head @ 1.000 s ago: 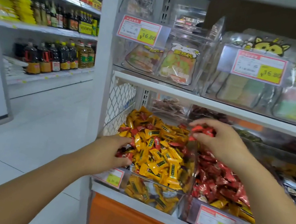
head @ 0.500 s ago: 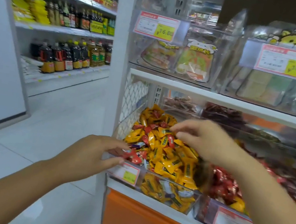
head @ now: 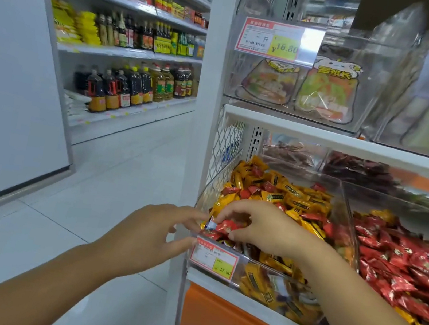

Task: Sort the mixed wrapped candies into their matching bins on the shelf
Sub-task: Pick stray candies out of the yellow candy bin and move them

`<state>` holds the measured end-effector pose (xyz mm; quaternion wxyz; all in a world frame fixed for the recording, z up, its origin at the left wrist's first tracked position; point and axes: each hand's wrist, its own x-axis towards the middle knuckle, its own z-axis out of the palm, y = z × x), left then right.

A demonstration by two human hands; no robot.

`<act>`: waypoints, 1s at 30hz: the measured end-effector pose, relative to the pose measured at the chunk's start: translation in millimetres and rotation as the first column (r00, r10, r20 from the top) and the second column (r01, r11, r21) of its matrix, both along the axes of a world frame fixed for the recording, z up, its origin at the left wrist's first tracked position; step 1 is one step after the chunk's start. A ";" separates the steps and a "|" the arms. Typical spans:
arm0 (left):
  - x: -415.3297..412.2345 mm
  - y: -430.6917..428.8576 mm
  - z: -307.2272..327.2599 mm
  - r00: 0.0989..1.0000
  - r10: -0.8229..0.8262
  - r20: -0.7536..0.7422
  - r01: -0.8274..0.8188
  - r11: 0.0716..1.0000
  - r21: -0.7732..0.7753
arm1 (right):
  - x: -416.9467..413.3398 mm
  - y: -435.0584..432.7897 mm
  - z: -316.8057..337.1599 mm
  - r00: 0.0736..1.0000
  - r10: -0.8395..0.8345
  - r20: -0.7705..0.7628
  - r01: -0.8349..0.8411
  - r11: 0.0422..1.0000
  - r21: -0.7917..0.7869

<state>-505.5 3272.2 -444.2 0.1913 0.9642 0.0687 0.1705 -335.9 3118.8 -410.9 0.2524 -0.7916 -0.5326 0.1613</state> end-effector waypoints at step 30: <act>6.0 -0.6 -5.7 0.999 0.020 -0.029 -0.021 0.999 -0.025 | 20.4 4.6 -5.1 0.983 -0.033 0.178 0.070 0.976 -0.205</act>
